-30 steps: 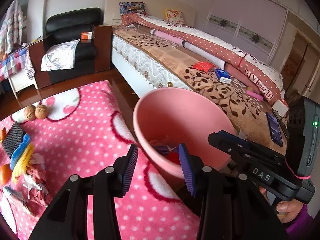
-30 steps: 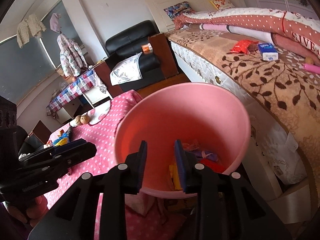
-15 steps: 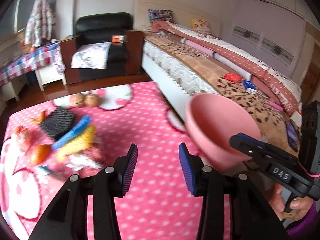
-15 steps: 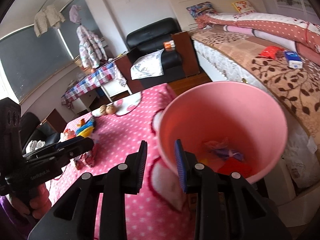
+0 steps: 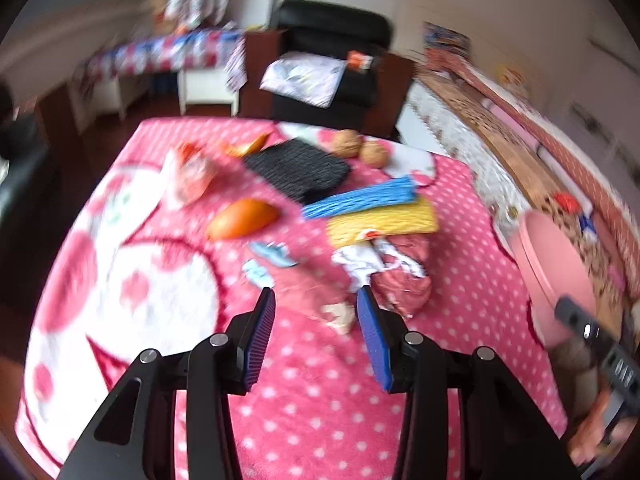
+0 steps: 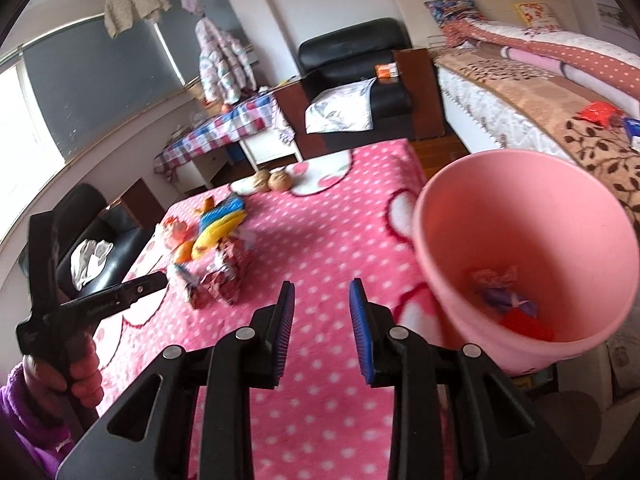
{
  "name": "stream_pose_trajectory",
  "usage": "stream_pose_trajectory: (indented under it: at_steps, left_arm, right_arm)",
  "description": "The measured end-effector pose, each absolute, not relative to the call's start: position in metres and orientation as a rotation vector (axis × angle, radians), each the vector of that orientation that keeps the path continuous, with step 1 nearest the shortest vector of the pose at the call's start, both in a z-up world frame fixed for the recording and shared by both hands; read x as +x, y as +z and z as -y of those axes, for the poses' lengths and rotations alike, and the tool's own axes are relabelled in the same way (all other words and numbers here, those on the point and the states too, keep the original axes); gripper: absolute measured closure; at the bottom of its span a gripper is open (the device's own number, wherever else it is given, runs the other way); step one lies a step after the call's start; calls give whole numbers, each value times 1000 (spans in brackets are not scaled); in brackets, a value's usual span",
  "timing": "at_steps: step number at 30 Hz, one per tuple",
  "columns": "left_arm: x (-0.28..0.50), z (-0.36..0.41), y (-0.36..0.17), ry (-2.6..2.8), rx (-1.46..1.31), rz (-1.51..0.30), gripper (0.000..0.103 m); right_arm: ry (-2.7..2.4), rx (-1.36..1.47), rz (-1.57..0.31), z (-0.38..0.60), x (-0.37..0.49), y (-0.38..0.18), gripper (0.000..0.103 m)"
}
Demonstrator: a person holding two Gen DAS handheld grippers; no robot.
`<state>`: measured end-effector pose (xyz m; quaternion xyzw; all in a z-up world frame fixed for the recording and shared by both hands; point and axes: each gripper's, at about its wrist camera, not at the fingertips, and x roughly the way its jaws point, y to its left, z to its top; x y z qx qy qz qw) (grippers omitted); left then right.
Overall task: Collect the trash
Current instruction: 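Move both grippers back over the table toward the crumpled foil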
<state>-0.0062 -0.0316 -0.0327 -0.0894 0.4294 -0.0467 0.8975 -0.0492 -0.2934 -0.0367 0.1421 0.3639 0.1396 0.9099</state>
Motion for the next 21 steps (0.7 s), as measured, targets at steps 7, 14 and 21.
stream_pose_trajectory:
  at_steps: [7, 14, 21]
  left_arm:
    - [19, 10, -54, -6, -415, -980, 57]
    - [37, 21, -67, 4, -472, -1012, 57]
    - [39, 18, -65, -37, -465, -986, 77]
  right_arm:
    - [312, 264, -773, 278, -49, -40, 74]
    - [313, 256, -780, 276, -47, -41, 74]
    - [354, 248, -791, 264, -38, -39, 74]
